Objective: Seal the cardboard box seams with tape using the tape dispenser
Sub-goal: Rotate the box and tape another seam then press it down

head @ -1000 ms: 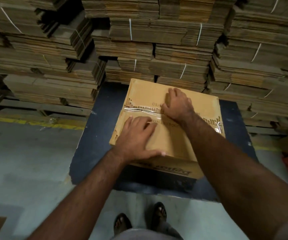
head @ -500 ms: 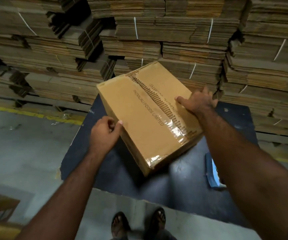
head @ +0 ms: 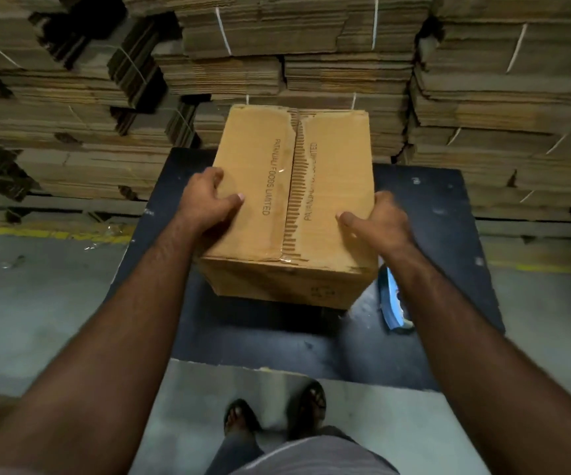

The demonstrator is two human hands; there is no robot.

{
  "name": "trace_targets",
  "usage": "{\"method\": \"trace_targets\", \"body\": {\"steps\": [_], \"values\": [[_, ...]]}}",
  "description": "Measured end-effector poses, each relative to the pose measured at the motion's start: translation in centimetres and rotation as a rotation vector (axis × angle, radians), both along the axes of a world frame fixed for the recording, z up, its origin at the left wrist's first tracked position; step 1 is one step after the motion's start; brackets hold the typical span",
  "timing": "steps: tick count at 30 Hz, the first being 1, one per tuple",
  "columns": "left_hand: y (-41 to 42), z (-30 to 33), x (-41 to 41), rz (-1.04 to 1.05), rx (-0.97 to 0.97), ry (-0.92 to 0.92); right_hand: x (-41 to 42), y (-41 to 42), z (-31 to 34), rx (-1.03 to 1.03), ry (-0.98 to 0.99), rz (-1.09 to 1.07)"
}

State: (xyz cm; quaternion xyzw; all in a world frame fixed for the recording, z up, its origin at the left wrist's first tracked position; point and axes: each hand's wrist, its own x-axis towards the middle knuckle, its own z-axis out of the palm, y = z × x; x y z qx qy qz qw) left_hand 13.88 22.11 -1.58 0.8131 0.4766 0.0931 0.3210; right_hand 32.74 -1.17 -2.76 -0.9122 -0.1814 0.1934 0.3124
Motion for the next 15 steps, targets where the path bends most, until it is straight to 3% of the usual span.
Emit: {"method": "trace_targets", "body": {"steps": [6, 15], "values": [[-1.0, -1.6, -0.7, -0.103, 0.113, 0.072, -2.5, -2.3, -1.4, 0.127, -0.081, 0.051], [-5.0, -3.0, -7.2, -0.177, 0.154, 0.136, -7.2, -4.0, -1.4, 0.080, -0.070, 0.046]]}}
